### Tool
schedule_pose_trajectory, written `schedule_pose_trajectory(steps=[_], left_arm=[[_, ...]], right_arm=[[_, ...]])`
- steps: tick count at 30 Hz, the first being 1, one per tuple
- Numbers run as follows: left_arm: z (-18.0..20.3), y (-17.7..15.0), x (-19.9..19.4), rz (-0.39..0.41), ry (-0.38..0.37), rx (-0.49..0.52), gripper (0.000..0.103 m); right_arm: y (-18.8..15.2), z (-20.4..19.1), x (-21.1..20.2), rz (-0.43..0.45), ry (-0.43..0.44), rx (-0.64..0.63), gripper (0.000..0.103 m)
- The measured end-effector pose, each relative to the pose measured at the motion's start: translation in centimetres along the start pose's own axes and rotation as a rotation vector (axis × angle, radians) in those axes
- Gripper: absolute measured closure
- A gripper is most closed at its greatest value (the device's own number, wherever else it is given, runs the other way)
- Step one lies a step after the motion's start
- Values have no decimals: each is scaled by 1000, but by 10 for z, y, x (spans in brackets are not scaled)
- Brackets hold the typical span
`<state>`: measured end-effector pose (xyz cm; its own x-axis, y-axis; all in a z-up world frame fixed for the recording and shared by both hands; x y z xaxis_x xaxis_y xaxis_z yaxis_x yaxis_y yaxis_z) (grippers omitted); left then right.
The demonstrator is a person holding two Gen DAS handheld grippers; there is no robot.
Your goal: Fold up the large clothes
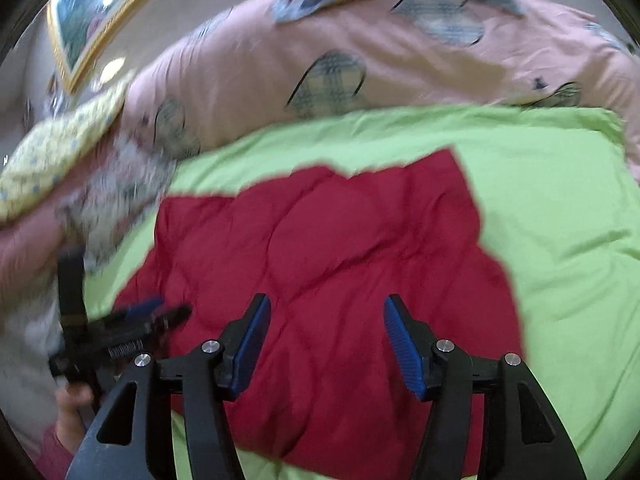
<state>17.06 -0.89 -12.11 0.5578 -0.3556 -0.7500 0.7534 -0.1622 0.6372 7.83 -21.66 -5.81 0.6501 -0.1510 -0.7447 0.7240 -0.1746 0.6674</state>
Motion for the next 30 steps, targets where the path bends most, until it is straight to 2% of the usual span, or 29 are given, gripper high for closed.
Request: schedule_pose_trajectory(steps=[3, 6, 10, 16, 30], left_arm=[[1, 1, -8, -5, 25, 10, 26], [6, 0, -27, 8, 45, 23, 27], [10, -8, -44, 3, 111, 24, 26], [20, -18, -30, -40, 206, 77, 22], [13, -14, -15, -41, 214, 87, 15]], right_arm=[[-14, 4, 30, -80, -42, -19, 43], [-19, 11, 42, -85, -58, -18, 42], [-19, 16, 45, -81, -68, -7, 42], [-23, 14, 44, -67, -76, 3, 42], [-22, 14, 44, -64, -77, 16, 42]])
Point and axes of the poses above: each gripper's, at about its wrist camera, not at the fingertips, and x roughly the way its jaws point, z to its right, y to its top, the point moved 6 cm from there along x, roughly the way its jaws point, and after that the axes turned 1 degree about -y, right-handed, at the moved point
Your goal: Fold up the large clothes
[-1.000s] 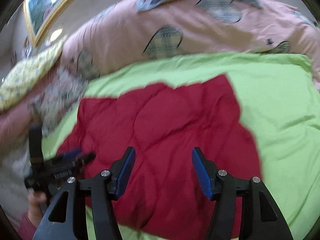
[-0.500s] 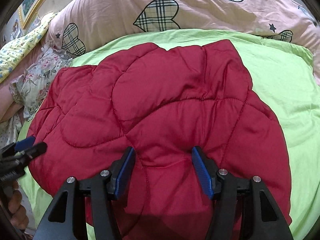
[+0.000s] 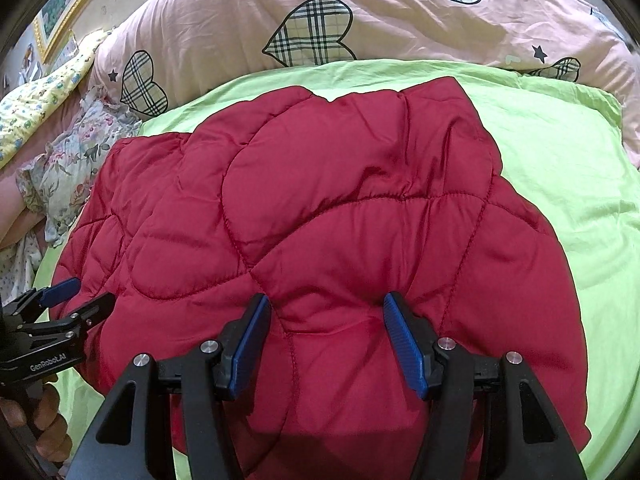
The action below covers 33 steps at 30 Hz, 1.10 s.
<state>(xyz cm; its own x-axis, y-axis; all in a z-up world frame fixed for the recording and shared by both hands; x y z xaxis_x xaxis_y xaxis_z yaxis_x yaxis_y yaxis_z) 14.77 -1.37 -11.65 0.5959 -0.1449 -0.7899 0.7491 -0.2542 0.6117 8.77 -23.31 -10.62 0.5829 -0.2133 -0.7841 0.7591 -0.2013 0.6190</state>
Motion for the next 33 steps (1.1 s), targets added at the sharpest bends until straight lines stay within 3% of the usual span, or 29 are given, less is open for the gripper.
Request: schedule_pose_trajectory(steps=[15, 21, 25, 28, 33], left_arm=[[-1, 3, 6, -5, -5, -4, 12], [-1, 7, 4, -6, 3, 2, 12], [-8, 28, -1, 35, 39, -5, 12], [-17, 46, 7, 34, 65, -23, 12], [-15, 59, 29, 14, 60, -9, 15]], right_arm=[[20, -18, -27, 45, 6, -45, 42], [29, -27, -10, 15, 11, -78, 41], [37, -24, 0, 6, -1, -84, 39], [44, -19, 9, -4, -14, -81, 34], [51, -7, 28, -18, -36, -62, 34]])
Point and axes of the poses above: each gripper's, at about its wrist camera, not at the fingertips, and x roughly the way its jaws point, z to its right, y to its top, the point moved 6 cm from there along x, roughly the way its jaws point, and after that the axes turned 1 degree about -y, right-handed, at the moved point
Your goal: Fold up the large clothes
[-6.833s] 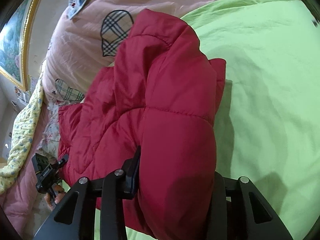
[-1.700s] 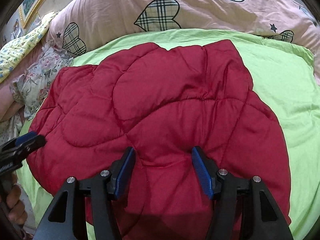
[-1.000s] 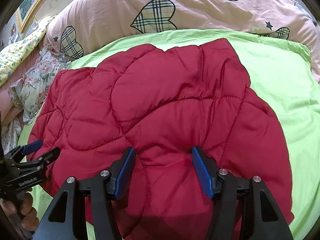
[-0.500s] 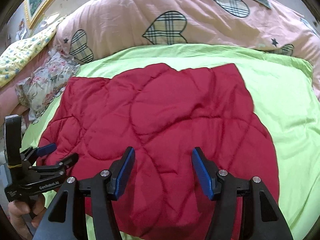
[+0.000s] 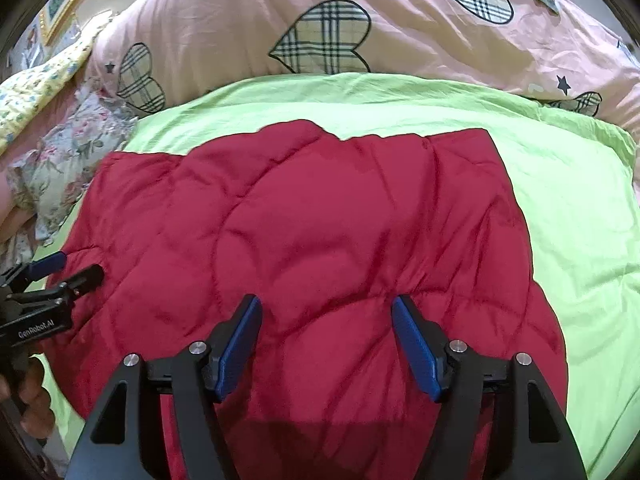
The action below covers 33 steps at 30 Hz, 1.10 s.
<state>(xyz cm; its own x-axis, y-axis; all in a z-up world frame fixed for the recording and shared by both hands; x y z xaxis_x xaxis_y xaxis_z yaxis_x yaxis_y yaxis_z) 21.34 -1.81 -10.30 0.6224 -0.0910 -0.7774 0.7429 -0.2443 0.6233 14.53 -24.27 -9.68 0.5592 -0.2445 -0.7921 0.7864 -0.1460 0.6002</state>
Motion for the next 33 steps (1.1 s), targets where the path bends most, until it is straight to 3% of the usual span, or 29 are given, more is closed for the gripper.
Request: schedule_pose_trajectory(steps=[3, 7, 10, 13, 14, 23, 33], left_arm=[[3, 1, 17, -25, -60, 3, 37], [8, 2, 23, -18, -82, 21, 62], [9, 2, 28, -17, -78, 31, 66], [5, 6, 32, -21, -84, 28, 68], [4, 7, 35, -24, -85, 24, 68], [5, 14, 48, -31, -69, 27, 69], [4, 10, 35, -29, -67, 14, 69]], right_arm=[[1, 2, 5, -6, -3, 5, 35], [2, 3, 6, 2, -17, 4, 56], [4, 5, 9, 2, -12, 11, 65], [7, 6, 13, 1, -18, 12, 85], [9, 6, 16, -4, -16, 13, 87], [16, 13, 33, -22, -8, 47, 92], [17, 14, 35, -22, -12, 49, 92]])
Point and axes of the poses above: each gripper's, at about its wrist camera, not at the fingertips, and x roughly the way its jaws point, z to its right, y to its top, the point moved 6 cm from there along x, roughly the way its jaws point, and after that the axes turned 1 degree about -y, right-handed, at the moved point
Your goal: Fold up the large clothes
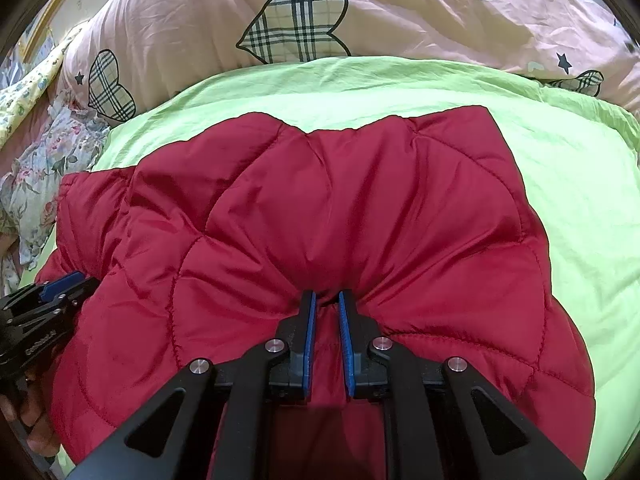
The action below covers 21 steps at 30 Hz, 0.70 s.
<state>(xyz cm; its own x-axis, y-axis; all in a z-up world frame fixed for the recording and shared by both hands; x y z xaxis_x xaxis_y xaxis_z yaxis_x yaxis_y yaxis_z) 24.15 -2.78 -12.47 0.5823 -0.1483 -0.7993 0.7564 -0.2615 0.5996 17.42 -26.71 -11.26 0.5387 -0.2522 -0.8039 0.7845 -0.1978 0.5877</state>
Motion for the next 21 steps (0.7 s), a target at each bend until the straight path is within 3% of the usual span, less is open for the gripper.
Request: schedule_pose_trajectory(steps=[12, 21], left_arm=[[4, -41, -69, 44, -18, 13, 68], [9, -77, -105, 38, -40, 12, 61]], right_arm=[[-3, 4, -10, 11, 23, 37, 94], [-28, 2, -76, 82, 100, 41, 86]])
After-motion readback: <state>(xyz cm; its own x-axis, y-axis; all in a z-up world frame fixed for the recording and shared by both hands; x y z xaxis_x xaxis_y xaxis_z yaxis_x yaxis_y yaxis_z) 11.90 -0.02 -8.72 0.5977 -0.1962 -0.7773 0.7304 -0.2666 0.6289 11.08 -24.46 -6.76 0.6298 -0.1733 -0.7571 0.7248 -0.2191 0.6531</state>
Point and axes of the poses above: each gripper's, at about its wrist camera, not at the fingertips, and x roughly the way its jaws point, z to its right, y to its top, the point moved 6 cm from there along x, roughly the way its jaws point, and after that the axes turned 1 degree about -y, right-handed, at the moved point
